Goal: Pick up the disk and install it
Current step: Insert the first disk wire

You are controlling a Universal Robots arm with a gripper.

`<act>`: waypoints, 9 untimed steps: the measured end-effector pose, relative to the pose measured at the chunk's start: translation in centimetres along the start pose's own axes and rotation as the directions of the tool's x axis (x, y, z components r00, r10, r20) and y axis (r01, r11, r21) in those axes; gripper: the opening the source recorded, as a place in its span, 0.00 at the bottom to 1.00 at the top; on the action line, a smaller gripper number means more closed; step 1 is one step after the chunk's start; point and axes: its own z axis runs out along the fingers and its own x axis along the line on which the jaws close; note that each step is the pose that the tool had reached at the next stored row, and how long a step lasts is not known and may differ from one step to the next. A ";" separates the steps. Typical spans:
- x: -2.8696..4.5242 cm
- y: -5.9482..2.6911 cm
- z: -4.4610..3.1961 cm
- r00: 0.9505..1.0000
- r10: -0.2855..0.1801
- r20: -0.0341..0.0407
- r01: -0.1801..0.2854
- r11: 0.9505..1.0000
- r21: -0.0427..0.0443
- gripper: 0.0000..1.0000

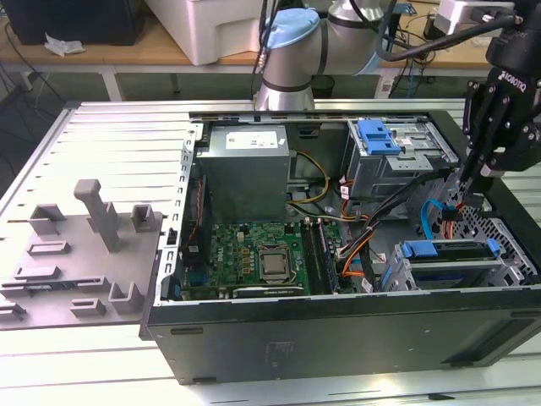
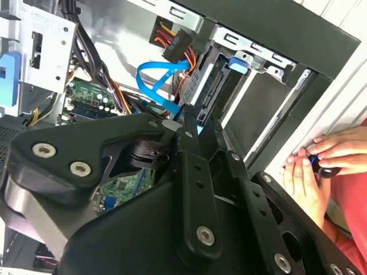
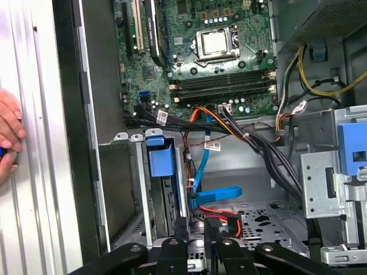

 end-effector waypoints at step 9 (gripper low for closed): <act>-2.70 -1.51 0.03 0.999 -0.003 -0.042 0.002 1.000 -0.017 0.26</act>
